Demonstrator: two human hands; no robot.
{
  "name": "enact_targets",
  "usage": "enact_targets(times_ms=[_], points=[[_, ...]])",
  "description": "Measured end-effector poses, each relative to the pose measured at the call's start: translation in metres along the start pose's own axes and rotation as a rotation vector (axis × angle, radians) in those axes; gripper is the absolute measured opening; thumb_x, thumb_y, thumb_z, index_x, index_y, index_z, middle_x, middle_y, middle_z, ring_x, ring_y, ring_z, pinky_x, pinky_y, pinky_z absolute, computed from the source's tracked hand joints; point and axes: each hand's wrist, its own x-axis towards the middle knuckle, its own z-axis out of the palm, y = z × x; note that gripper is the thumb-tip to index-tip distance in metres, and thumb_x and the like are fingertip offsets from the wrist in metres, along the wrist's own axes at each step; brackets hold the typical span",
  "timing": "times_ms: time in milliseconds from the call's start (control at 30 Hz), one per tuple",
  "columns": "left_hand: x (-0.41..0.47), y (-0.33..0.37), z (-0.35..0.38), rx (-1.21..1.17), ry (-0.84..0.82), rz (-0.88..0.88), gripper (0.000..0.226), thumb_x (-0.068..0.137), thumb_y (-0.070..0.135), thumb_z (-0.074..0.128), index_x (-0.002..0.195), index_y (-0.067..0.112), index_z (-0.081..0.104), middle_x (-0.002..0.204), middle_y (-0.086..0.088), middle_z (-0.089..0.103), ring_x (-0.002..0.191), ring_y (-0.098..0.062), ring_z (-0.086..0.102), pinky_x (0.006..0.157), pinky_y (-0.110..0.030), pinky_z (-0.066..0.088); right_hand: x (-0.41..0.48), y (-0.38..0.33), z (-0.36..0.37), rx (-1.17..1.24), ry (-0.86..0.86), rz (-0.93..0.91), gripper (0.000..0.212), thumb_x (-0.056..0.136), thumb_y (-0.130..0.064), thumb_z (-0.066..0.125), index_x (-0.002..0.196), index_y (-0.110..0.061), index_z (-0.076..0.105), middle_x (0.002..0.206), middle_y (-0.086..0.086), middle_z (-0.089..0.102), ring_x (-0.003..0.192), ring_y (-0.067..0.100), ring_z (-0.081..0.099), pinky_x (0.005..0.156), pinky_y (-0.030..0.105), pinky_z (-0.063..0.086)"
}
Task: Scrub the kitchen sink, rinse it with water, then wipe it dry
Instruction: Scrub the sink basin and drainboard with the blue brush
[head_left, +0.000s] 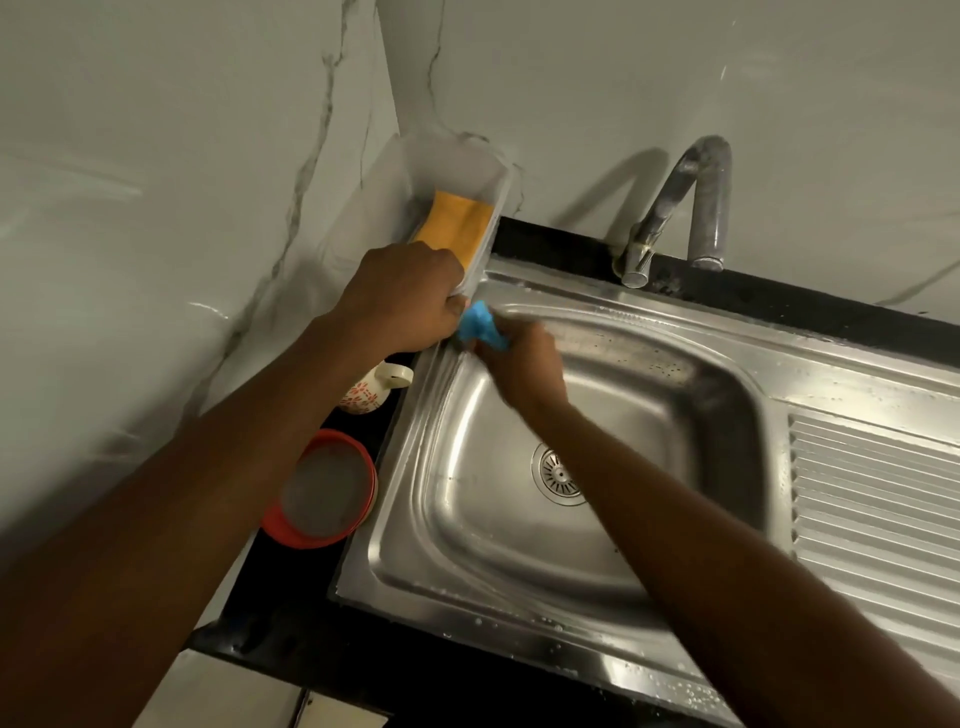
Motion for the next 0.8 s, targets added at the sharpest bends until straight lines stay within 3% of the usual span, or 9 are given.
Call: enact_targets(times_ms=[100, 200, 333, 433, 500, 633, 733, 800], points=[[-0.001, 0.001, 0.011, -0.007, -0.001, 0.008, 0.034, 0.104, 0.043, 0.056, 0.104, 0.010, 0.066, 0.085, -0.007, 0.059, 0.082, -0.031, 0.064, 0.068, -0.035, 0.041, -0.046, 0.010, 0.020, 0.119, -0.050, 0.004, 0.052, 0.093, -0.042, 0.076, 0.143, -0.030, 0.062, 0.115, -0.011, 0.074, 0.088, -0.001, 0.068, 0.072, 0.018, 0.053], [-0.002, 0.004, 0.019, -0.003, -0.007, 0.002, 0.033, 0.104, 0.043, 0.054, 0.098, 0.012, 0.065, 0.079, -0.001, 0.052, 0.074, -0.023, 0.054, 0.066, -0.033, 0.035, -0.076, 0.017, 0.026, 0.192, -0.084, 0.039, 0.057, 0.090, -0.043, 0.080, 0.143, -0.031, 0.063, 0.100, -0.007, 0.079, 0.075, 0.002, 0.069, 0.068, 0.023, 0.056], [-0.005, 0.004, 0.022, -0.005, -0.009, -0.005, 0.035, 0.105, 0.044, 0.053, 0.093, 0.013, 0.062, 0.078, -0.003, 0.055, 0.073, -0.021, 0.053, 0.066, -0.034, 0.034, -0.078, 0.022, 0.028, 0.217, -0.083, 0.043, 0.052, 0.089, -0.041, 0.082, 0.138, -0.027, 0.069, 0.088, -0.010, 0.075, 0.060, -0.009, 0.059, 0.057, 0.008, 0.040], [-0.008, 0.001, 0.025, -0.021, -0.004, -0.019, 0.033, 0.104, 0.045, 0.054, 0.091, 0.016, 0.060, 0.081, -0.003, 0.057, 0.076, -0.021, 0.055, 0.068, -0.034, 0.035, -0.049, 0.014, 0.018, 0.246, -0.022, 0.063, 0.043, 0.091, -0.037, 0.081, 0.129, -0.020, 0.073, 0.093, -0.013, 0.075, 0.071, -0.018, 0.061, 0.061, 0.003, 0.043], [-0.008, 0.000, 0.028, -0.024, -0.011, -0.042, 0.033, 0.104, 0.046, 0.054, 0.091, 0.016, 0.061, 0.082, -0.003, 0.056, 0.077, -0.021, 0.055, 0.068, -0.034, 0.036, -0.038, 0.010, 0.015, 0.248, -0.002, 0.061, 0.037, 0.092, -0.036, 0.080, 0.124, -0.018, 0.075, 0.085, -0.017, 0.070, 0.071, -0.017, 0.060, 0.061, 0.005, 0.044], [-0.009, -0.004, 0.030, -0.056, -0.002, -0.060, 0.031, 0.101, 0.048, 0.059, 0.088, 0.019, 0.060, 0.082, -0.001, 0.054, 0.081, -0.026, 0.061, 0.068, -0.033, 0.037, -0.082, 0.019, 0.027, 0.222, -0.081, 0.071, 0.047, 0.089, -0.043, 0.081, 0.132, -0.028, 0.072, 0.091, -0.010, 0.077, 0.064, -0.006, 0.064, 0.063, 0.023, 0.052], [-0.009, -0.004, 0.029, -0.096, -0.002, -0.068, 0.036, 0.099, 0.051, 0.062, 0.103, 0.016, 0.069, 0.089, -0.005, 0.061, 0.091, -0.029, 0.065, 0.070, -0.033, 0.040, -0.137, 0.036, 0.036, 0.182, -0.224, 0.044, 0.054, 0.088, -0.052, 0.078, 0.139, -0.036, 0.066, 0.089, -0.006, 0.078, 0.062, 0.002, 0.063, 0.063, 0.029, 0.052], [-0.012, -0.003, 0.026, -0.144, 0.009, -0.095, 0.047, 0.096, 0.055, 0.065, 0.123, 0.016, 0.069, 0.109, -0.011, 0.070, 0.102, -0.031, 0.066, 0.077, -0.037, 0.048, -0.145, 0.039, 0.038, 0.180, -0.256, 0.053, 0.056, 0.088, -0.053, 0.079, 0.140, -0.038, 0.065, 0.086, -0.008, 0.076, 0.057, 0.001, 0.055, 0.061, 0.026, 0.048]])
